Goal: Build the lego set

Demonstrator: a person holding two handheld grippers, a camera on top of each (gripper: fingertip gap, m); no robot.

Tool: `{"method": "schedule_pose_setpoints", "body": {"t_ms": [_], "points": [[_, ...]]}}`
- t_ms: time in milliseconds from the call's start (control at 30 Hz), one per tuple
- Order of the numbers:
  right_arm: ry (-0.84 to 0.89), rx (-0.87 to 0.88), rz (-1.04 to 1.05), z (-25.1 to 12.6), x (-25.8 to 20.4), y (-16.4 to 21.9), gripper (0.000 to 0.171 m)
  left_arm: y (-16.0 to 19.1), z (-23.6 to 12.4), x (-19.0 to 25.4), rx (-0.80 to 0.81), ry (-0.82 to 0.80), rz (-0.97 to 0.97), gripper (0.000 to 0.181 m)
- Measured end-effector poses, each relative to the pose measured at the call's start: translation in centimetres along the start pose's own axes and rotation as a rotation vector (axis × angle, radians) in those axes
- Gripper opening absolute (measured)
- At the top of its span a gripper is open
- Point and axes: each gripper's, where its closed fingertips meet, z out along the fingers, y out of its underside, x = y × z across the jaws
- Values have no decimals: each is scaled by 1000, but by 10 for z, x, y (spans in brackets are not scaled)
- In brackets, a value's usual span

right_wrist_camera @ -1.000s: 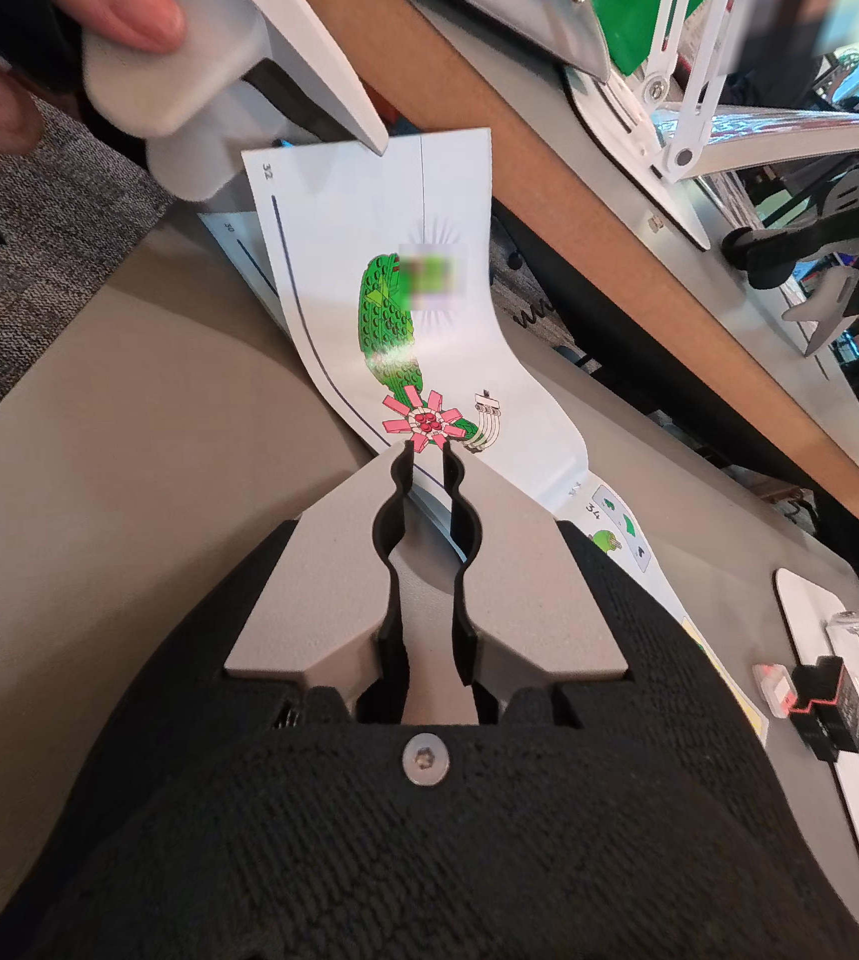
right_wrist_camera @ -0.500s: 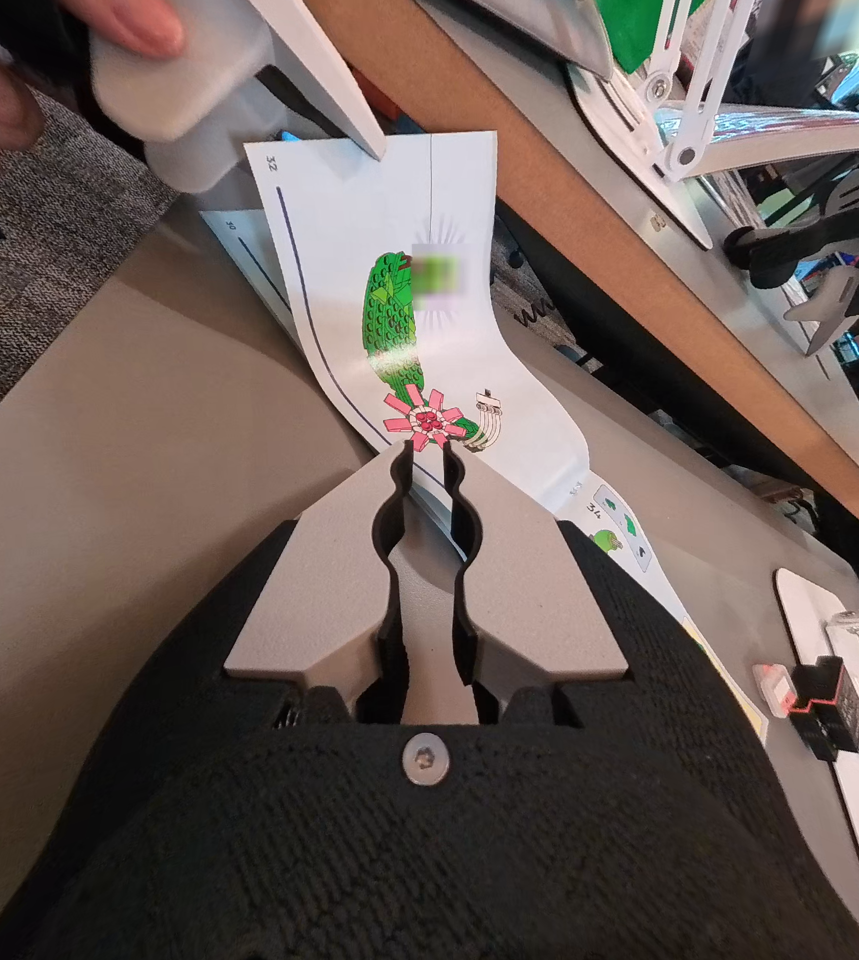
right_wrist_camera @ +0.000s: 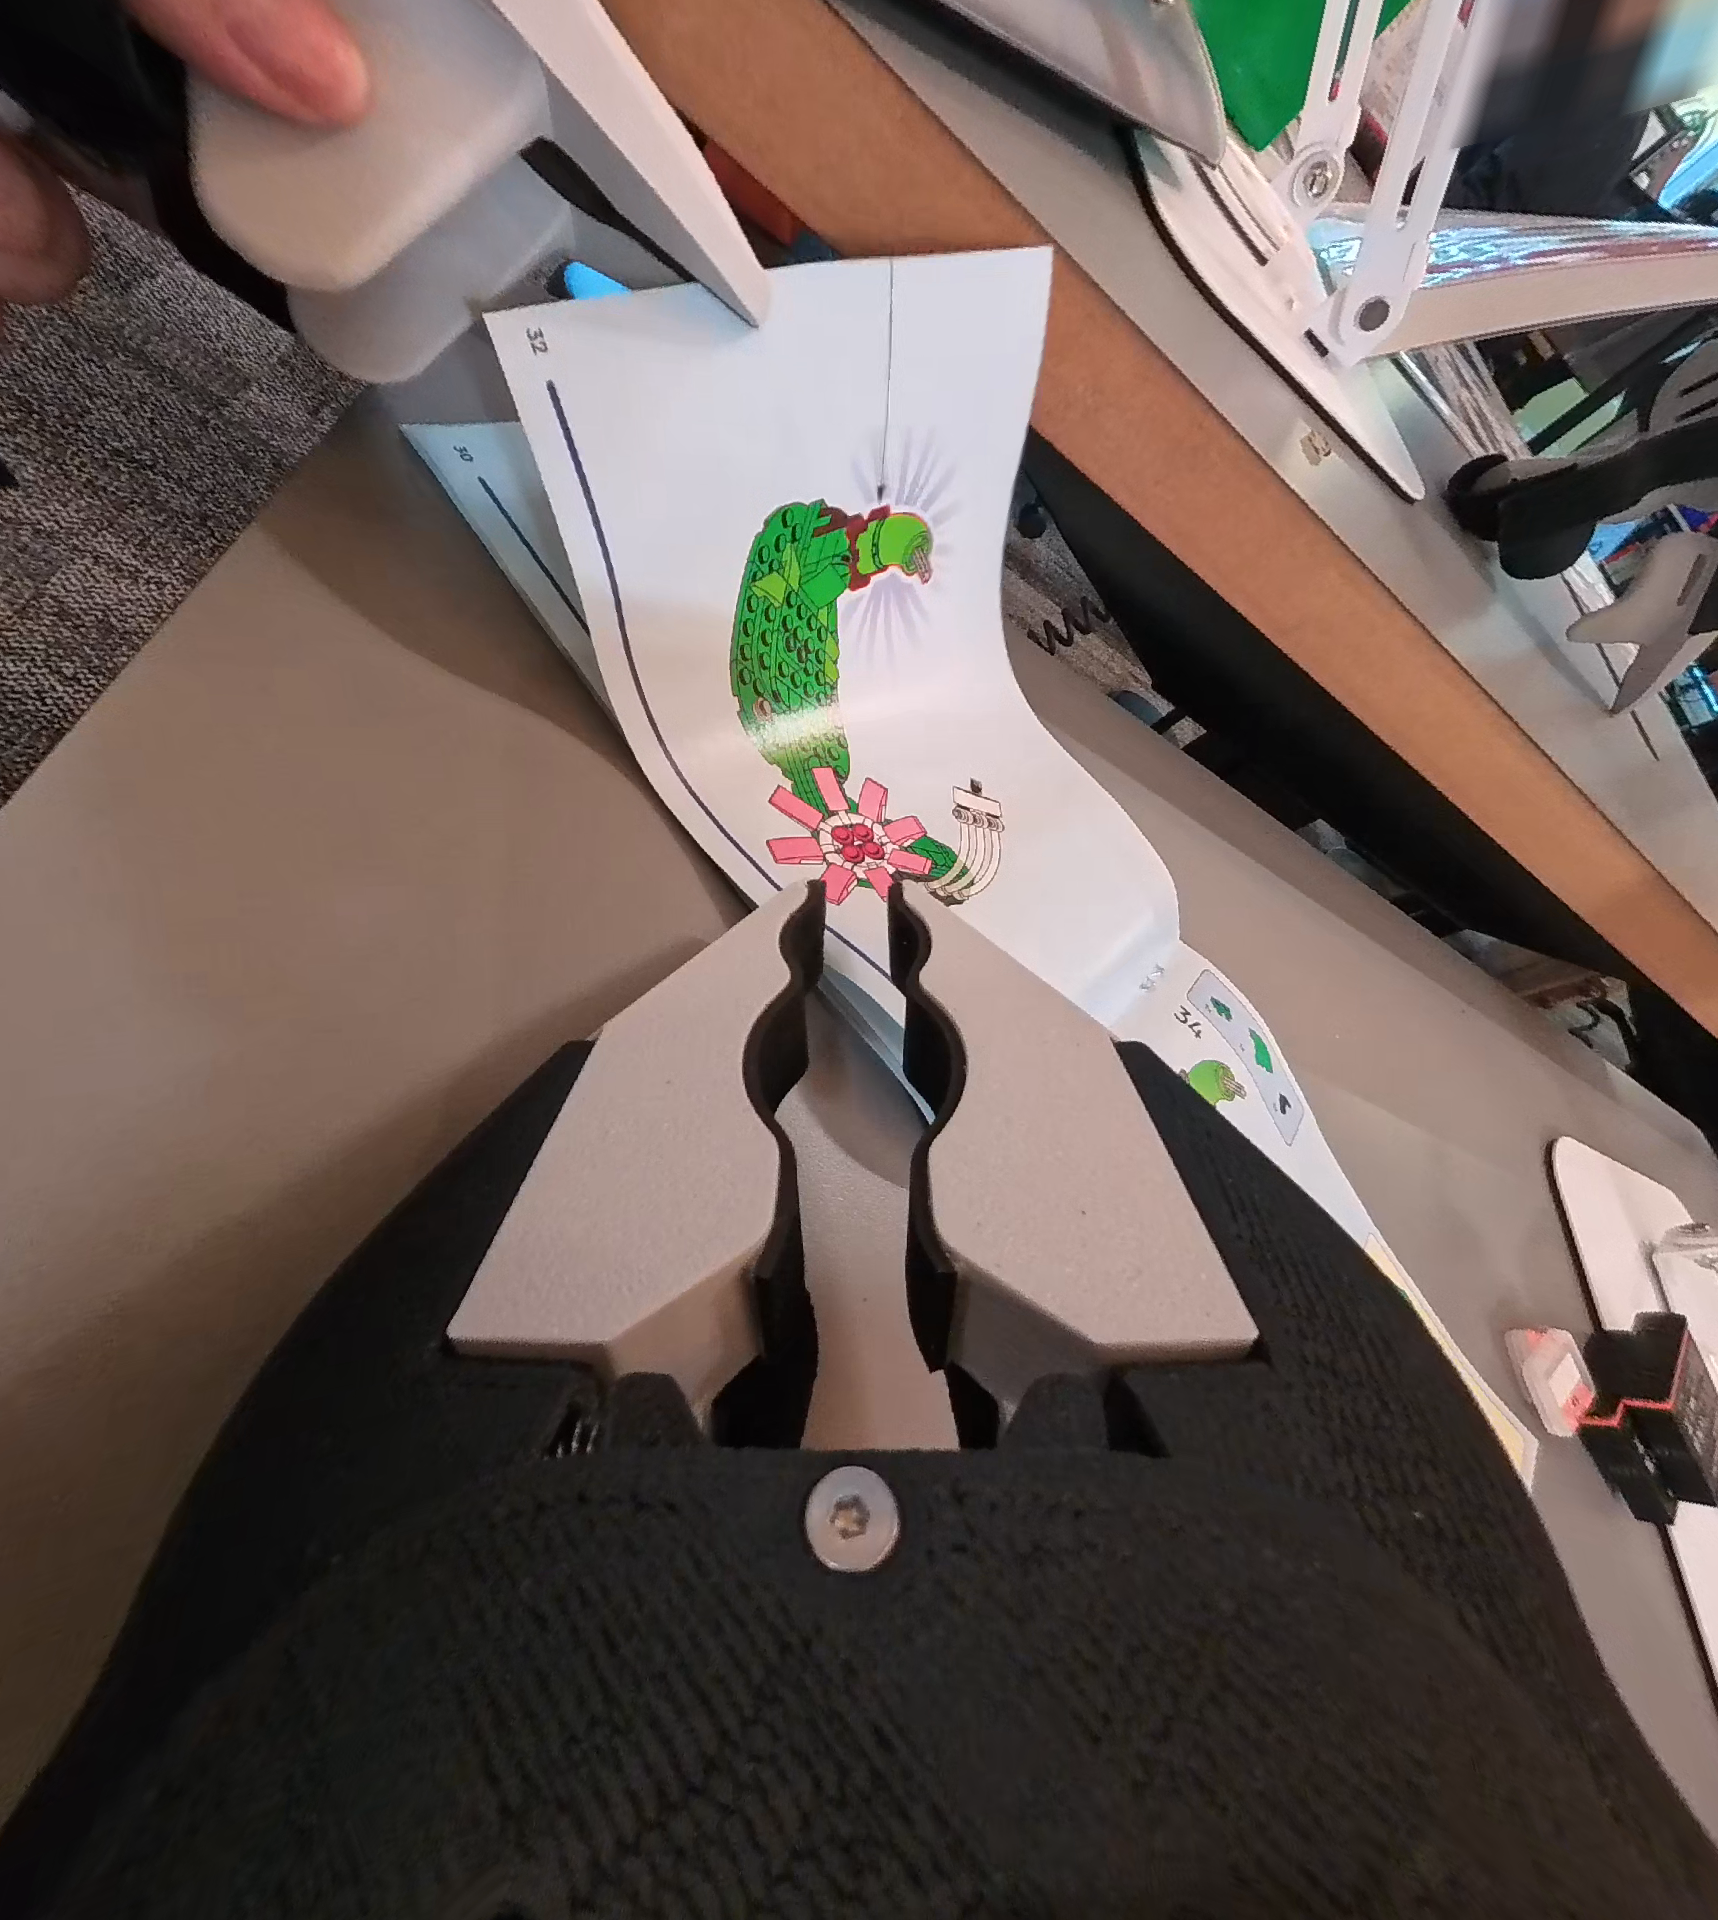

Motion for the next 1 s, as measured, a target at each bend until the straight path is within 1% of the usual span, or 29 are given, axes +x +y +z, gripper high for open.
{"method": "schedule_pose_setpoints", "body": {"t_ms": [367,567,700,800,867,933,967,1000], "points": [[2,-1,1,0,1,0,11,-2,-1,-1,9,-7,5,0],[21,0,15,0,4,-1,11,-6,-2,1,18,-39,78,1],[92,30,51,-6,19,-5,13,-6,-1,8,11,-64,192,6],[167,128,131,-21,38,-19,15,-12,-1,14,29,-115,324,16],[195,190,211,-36,55,-26,18,-15,-2,24,45,-123,425,16],[228,186,251,-56,77,-20,20,-16,-1,34,57,-127,529,16],[221,158,260,-67,87,-13,20,-16,-1,40,65,-125,574,16],[172,112,277,-77,92,-2,19,-16,-1,45,73,-119,612,16]]}}
